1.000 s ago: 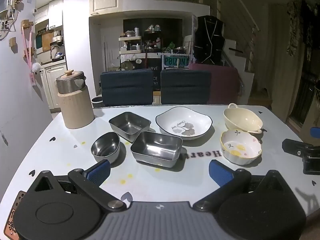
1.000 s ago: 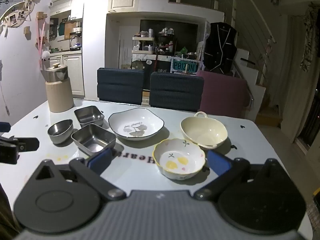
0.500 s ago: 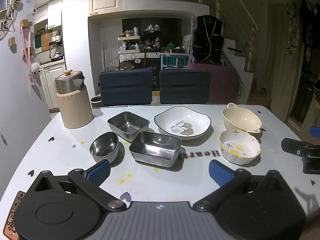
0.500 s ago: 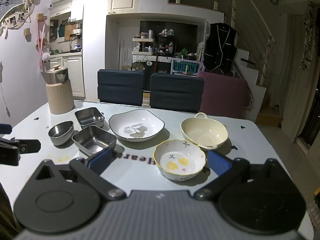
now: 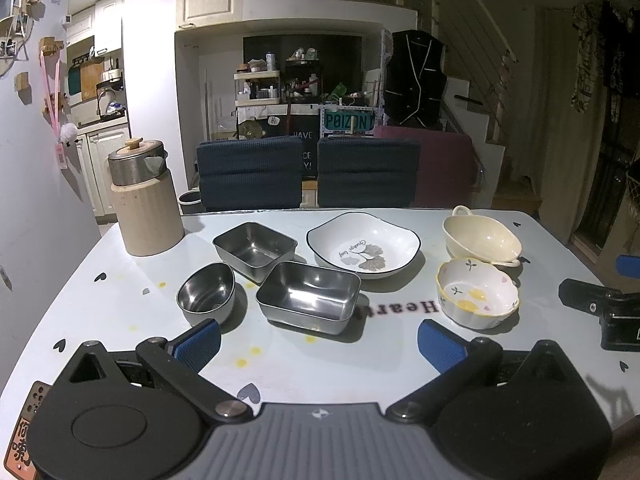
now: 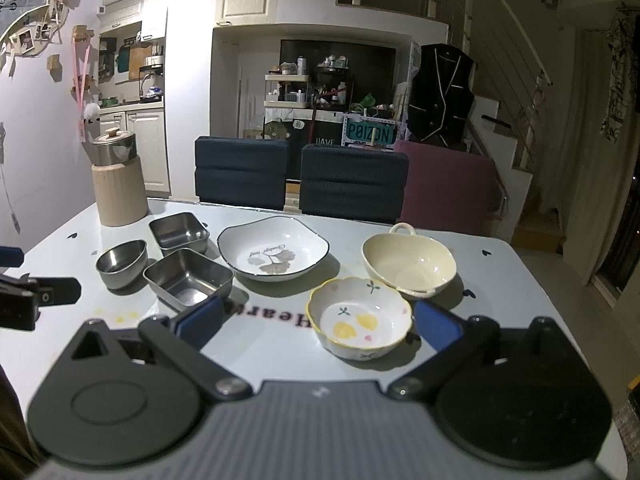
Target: Organize plates and bowls
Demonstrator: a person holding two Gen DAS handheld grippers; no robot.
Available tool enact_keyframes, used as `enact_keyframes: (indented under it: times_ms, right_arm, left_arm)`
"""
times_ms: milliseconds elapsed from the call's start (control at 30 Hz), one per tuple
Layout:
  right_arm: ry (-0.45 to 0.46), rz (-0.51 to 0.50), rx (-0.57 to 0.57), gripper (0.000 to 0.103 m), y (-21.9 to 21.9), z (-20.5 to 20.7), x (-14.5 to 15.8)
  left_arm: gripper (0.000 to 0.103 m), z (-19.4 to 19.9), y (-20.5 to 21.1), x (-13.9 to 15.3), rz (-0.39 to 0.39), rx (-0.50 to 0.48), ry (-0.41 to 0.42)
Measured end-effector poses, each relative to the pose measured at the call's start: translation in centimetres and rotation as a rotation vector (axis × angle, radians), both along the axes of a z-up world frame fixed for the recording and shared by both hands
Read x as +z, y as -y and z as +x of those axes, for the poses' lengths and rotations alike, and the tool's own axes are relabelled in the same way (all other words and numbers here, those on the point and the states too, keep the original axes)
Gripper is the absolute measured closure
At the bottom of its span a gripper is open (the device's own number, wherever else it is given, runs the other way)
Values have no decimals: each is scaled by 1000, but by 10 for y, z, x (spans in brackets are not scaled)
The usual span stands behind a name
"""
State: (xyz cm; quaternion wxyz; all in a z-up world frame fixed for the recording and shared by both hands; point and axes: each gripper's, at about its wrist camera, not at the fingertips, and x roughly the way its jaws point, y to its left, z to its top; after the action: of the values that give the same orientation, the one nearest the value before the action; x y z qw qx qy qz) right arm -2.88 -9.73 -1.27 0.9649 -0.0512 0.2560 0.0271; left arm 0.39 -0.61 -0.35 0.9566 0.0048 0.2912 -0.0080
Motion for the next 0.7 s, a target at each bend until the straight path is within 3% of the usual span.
enact_keyframes:
  times_ms: [700]
  right_arm:
    - [-1,2,4,0,1,-1,1]
  left_arm:
    - [0,0,0,2,-6,6,0]
